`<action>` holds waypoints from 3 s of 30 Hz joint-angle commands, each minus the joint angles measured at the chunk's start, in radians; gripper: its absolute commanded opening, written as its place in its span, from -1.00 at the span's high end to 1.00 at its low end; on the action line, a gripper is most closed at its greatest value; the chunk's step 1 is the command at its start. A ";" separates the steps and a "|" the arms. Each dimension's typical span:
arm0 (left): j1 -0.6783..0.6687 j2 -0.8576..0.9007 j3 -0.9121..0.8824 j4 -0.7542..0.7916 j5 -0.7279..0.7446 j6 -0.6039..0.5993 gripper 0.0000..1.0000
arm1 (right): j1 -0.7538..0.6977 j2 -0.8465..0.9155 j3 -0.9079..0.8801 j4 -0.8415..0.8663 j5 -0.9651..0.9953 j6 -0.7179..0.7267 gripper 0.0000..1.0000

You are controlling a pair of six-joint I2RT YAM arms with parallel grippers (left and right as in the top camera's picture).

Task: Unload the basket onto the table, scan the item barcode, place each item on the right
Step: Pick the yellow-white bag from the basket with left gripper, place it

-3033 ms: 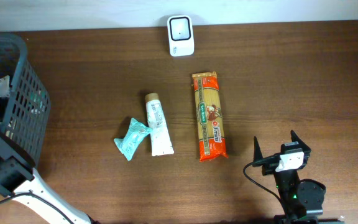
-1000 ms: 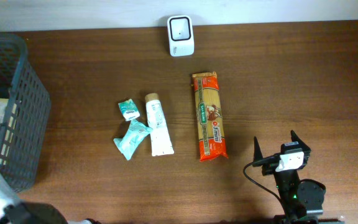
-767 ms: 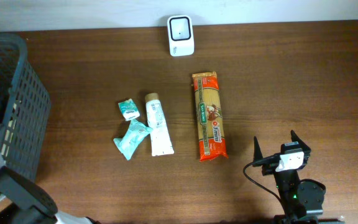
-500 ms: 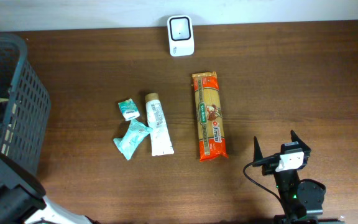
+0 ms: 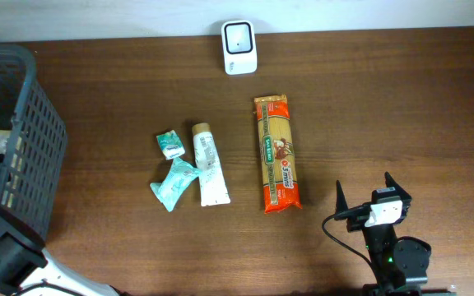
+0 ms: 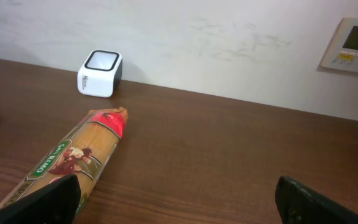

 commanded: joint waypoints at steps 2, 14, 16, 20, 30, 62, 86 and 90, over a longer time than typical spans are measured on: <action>-0.002 0.065 -0.003 -0.021 0.053 -0.013 0.92 | -0.001 -0.006 -0.009 0.000 0.005 0.000 -0.97; -0.037 -0.103 0.181 -0.138 0.053 -0.032 1.00 | -0.001 -0.006 -0.009 0.000 0.005 0.000 -0.97; -0.037 -0.142 0.181 -0.140 0.053 -0.032 1.00 | -0.001 -0.006 -0.009 0.000 0.005 0.000 -0.97; -0.037 -0.161 0.180 -0.195 0.053 -0.032 1.00 | -0.001 -0.006 -0.009 0.000 0.005 0.000 -0.97; -0.037 -0.159 0.177 -0.228 0.053 -0.032 1.00 | -0.001 -0.006 -0.009 0.000 0.005 0.000 -0.97; -0.024 0.044 0.179 -0.261 0.101 -0.037 1.00 | -0.001 -0.006 -0.009 0.000 0.005 0.000 -0.97; -0.755 -0.390 0.212 -0.467 0.161 -0.601 1.00 | -0.001 -0.006 -0.009 0.000 0.005 0.000 -0.97; -0.784 -0.297 0.110 -0.465 0.040 -0.710 1.00 | -0.001 -0.006 -0.009 0.000 0.005 0.000 -0.97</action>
